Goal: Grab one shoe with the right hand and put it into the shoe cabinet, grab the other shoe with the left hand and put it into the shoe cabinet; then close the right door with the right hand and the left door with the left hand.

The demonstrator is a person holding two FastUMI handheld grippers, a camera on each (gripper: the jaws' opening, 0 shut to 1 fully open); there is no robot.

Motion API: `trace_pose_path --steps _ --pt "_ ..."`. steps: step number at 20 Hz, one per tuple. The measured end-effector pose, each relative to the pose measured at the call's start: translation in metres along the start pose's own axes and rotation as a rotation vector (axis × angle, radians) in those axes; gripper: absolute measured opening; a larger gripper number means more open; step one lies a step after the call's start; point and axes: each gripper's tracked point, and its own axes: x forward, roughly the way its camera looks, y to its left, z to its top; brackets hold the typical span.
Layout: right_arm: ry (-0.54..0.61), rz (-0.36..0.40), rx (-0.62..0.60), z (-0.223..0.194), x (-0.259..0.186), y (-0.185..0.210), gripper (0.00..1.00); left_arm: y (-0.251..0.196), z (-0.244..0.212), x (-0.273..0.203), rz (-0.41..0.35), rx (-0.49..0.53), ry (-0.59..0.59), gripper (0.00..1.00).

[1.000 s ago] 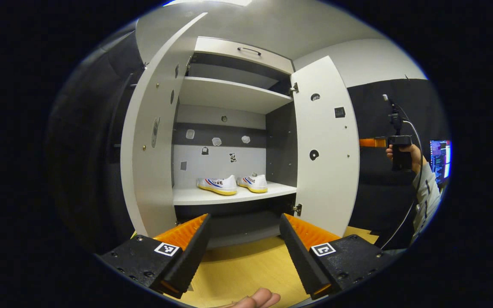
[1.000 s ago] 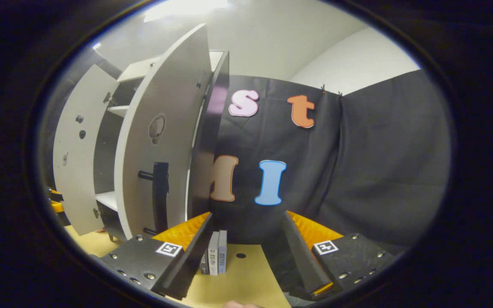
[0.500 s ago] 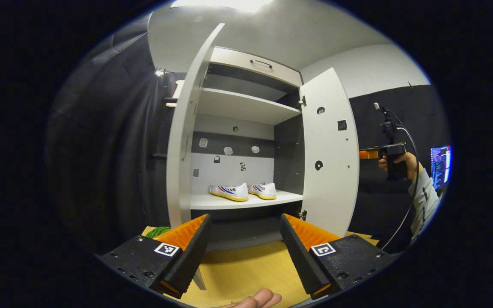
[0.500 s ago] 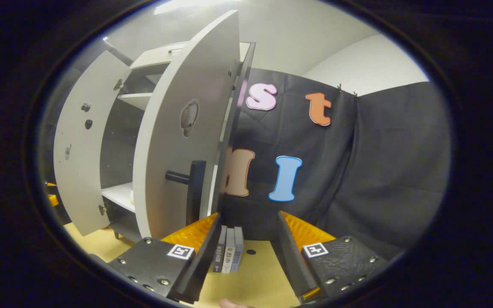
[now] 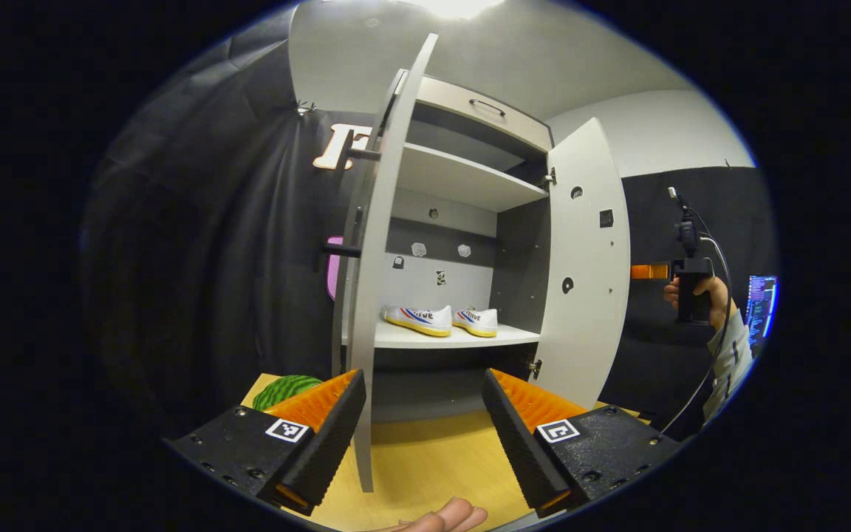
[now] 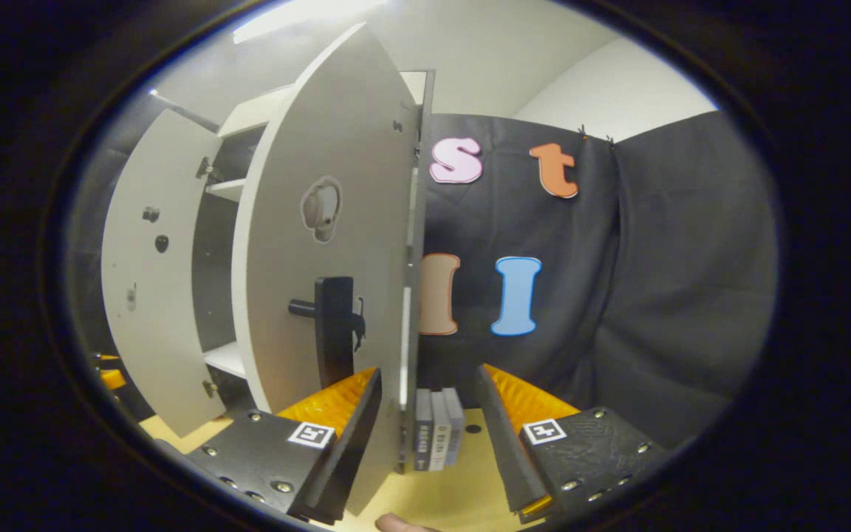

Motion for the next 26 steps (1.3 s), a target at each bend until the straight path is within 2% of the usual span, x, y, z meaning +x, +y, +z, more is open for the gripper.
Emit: trace_pose_path --steps 3,8,9,12,13,14,15,22,24,26 --pt "-0.031 -0.035 -0.011 0.003 0.010 0.018 0.78 0.024 0.011 -0.014 0.056 0.026 -0.024 0.96" --pt "-0.042 -0.003 0.022 0.000 0.030 0.064 0.78 0.046 0.016 -0.034 0.099 0.025 -0.028 0.97" --pt "-0.040 0.008 0.019 -0.004 0.035 0.076 0.81 0.051 0.018 -0.038 0.109 0.025 -0.027 0.96" --pt "-0.029 0.060 0.050 -0.018 0.046 0.113 0.98 0.064 0.021 -0.051 0.127 -0.018 -0.025 0.96" --pt "-0.039 0.059 0.062 -0.020 0.046 0.118 0.97 0.072 0.023 -0.055 0.143 -0.027 -0.026 0.97" --pt "-0.051 0.053 0.075 -0.022 0.044 0.122 0.95 0.083 0.027 -0.059 0.169 -0.032 -0.028 0.93" --pt "-0.058 0.051 0.084 -0.027 0.041 0.126 0.96 0.095 0.033 -0.062 0.190 -0.032 -0.036 0.96" --pt "-0.085 0.062 0.110 -0.061 -0.019 0.108 0.96 0.162 0.065 -0.060 0.328 0.029 -0.101 0.96" --pt "-0.101 0.065 0.122 -0.065 -0.041 0.101 0.96 0.165 0.064 -0.055 0.326 0.012 -0.082 0.93" --pt "-0.105 0.079 0.106 -0.065 -0.058 0.097 0.98 0.166 0.065 -0.043 0.313 0.008 -0.064 0.96"
